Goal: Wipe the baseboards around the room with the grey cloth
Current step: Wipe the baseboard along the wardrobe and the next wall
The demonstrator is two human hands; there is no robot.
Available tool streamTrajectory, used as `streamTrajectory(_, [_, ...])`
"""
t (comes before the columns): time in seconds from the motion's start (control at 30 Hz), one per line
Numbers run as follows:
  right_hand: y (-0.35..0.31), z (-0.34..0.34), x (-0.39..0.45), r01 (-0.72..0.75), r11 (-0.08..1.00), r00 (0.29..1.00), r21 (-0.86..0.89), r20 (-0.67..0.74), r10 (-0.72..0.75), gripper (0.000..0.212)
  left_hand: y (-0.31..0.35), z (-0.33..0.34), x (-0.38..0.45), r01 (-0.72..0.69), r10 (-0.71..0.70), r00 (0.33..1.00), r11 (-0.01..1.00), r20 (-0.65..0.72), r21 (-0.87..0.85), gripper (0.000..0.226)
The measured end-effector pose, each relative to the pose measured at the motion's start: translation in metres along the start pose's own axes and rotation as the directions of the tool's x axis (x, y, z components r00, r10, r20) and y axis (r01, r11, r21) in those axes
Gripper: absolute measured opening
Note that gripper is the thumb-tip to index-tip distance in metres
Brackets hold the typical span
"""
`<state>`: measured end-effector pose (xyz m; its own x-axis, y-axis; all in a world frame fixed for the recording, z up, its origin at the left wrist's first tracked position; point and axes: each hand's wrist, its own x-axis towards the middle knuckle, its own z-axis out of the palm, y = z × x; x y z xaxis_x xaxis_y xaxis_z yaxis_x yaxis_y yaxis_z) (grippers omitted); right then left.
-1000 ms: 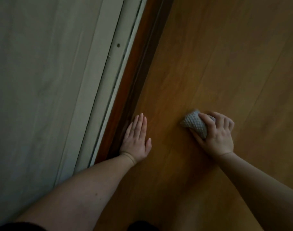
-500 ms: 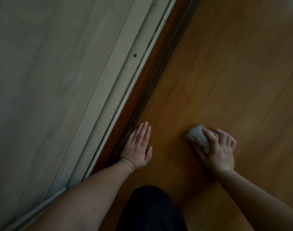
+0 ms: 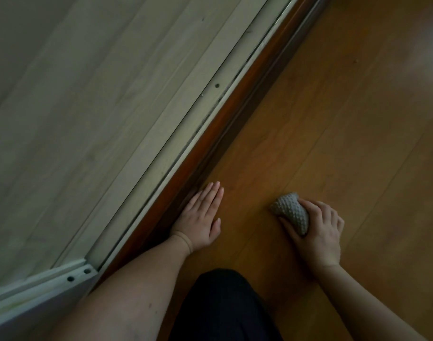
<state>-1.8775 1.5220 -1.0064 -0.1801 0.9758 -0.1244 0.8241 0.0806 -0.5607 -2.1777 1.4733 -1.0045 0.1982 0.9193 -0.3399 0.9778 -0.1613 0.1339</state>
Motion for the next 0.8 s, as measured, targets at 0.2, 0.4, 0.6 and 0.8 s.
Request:
streamTrajectory(0.2, [-0.021, -0.001, 0.032, 0.026, 0.990, 1.000, 0.137, -0.005, -0.025, 0.052, -0.001, -0.002, -0.001, 0.007, -0.007, 1.000, 1.000, 0.010, 0.001, 0.072])
streamTrajectory(0.4, [-0.080, 0.025, 0.085, 0.221, 0.963, 0.975, 0.151, -0.005, -0.223, 0.049, -0.001, -0.003, -0.002, -0.005, 0.005, 1.000, 1.000, 0.001, -0.028, 0.074])
streamTrajectory(0.6, [-0.101, 0.046, 0.110, 0.315, 0.944, 0.947, 0.094, 0.038, -0.320, 0.055, 0.001, -0.002, 0.000, -0.006, 0.006, 0.998, 1.000, -0.054, -0.001, 0.074])
streamTrajectory(0.8, [-0.105, 0.049, 0.115, 0.303, 0.950, 0.952, 0.080, 0.021, -0.306, 0.049, 0.002, -0.002, 0.001, -0.020, 0.018, 0.998, 0.999, -0.054, -0.041, 0.073])
